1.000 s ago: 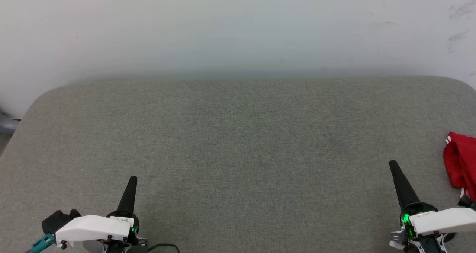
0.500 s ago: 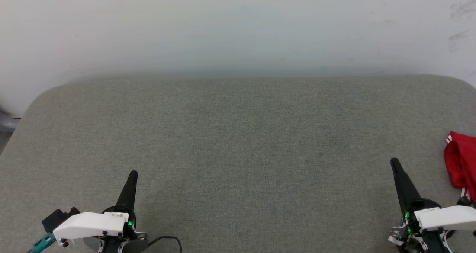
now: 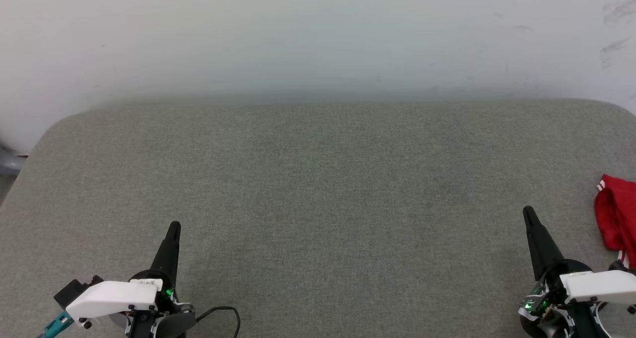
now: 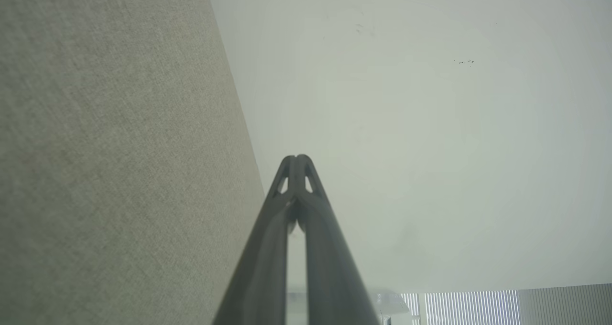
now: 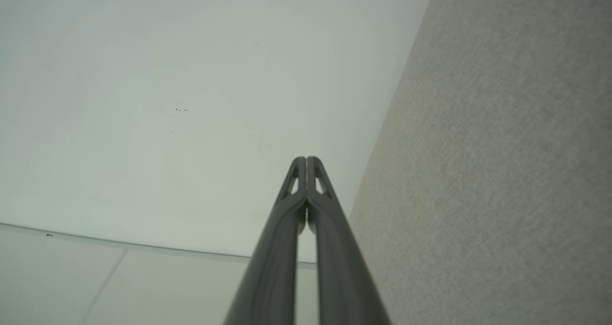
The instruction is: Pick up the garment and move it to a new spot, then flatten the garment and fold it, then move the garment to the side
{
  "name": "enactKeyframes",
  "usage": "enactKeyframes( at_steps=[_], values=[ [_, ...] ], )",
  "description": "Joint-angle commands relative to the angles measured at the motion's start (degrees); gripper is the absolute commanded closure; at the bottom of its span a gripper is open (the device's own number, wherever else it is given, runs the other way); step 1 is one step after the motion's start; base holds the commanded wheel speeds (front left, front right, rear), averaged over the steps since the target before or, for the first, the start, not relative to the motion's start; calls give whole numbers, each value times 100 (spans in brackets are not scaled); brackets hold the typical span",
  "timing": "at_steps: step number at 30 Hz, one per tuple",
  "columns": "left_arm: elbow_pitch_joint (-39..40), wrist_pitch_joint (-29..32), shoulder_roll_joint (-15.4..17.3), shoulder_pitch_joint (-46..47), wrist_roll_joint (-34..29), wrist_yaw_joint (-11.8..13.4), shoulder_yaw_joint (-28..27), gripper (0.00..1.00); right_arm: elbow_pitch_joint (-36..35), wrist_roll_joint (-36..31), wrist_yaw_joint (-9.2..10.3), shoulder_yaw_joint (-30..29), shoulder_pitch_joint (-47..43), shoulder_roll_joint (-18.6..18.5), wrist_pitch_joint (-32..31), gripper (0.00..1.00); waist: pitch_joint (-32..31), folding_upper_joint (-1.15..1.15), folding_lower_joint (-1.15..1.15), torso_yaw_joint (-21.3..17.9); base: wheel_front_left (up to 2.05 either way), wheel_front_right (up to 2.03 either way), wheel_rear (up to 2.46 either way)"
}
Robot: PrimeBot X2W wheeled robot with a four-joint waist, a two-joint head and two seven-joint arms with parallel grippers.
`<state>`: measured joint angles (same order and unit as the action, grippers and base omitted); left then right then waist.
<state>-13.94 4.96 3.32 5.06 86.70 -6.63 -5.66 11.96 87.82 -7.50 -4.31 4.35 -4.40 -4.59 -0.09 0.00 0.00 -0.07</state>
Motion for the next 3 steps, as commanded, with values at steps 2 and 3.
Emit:
enactKeyframes(
  at_steps=[2, 3],
  values=[
    [1, 51, -8, 101, 124, -55, -24, 100, 49, 147, 1, -10, 100, 4, -18, 100, 3, 0, 0, 1, 0, 0, 0],
    [1, 54, -12, 108, 160, -56, -32, 100, 59, 184, 1, -12, 111, 5, -21, 100, 5, 0, 0, 1, 0, 0, 0]
  ],
)
